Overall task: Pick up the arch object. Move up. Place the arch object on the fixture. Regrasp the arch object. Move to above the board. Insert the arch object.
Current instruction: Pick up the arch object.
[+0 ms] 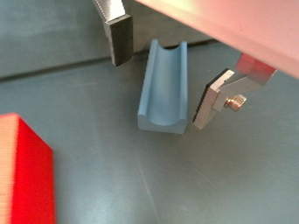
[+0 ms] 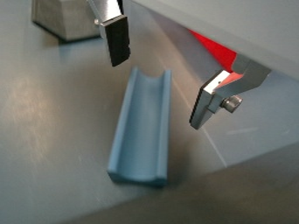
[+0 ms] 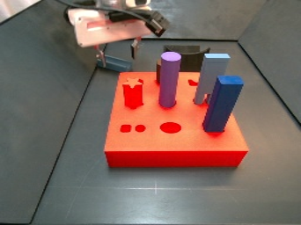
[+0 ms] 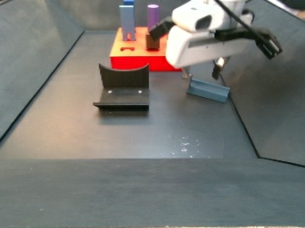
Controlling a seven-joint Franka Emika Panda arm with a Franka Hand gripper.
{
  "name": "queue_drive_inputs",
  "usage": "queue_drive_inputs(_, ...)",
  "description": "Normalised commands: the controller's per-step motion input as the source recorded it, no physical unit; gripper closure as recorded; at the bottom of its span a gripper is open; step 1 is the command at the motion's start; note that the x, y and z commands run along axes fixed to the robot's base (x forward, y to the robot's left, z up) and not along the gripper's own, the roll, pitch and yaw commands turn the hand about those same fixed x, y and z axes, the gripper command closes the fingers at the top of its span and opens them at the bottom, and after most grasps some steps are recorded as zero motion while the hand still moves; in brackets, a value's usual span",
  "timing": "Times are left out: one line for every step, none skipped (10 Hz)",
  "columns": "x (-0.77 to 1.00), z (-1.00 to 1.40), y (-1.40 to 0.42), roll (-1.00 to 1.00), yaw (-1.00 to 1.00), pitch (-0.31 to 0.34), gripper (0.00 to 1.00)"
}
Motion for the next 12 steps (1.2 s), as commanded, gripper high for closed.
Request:
queue_drive_inputs(0.0,-0.28,0.0,0.1,0.52,-0.22,0.0)
queue_drive_inputs(0.0,-0.3,-0.01,0.06,0.53,-0.223,0.0)
queue_drive_inputs(0.0,-0.2,0.0,0.01,0.44,-0.183,0.0)
queue_drive_inputs(0.0,-0.13,0.0,0.0,0.16,-0.07,0.0)
queue_drive_inputs(0.0,-0.02,0.0,0.0,0.0,-0.01,0.0)
queue_drive_inputs(-0.03,0.0,-0.06,0.05,0.0,-0.059,0.0)
queue_drive_inputs(0.0,0.0,0.0,0.0,0.0,0.0,1.0)
queue_drive_inputs(0.0,0.0,0.0,0.0,0.0,0.0,1.0)
queue_drive_inputs(0.0,0.0,0.0,0.0,0.0,0.0,1.0)
queue_drive_inputs(0.0,0.0,0.0,0.0,0.0,0.0,1.0)
queue_drive_inputs(0.0,0.0,0.0,0.0,0.0,0.0,1.0)
queue_drive_inputs(0.0,0.0,0.0,0.0,0.0,0.0,1.0)
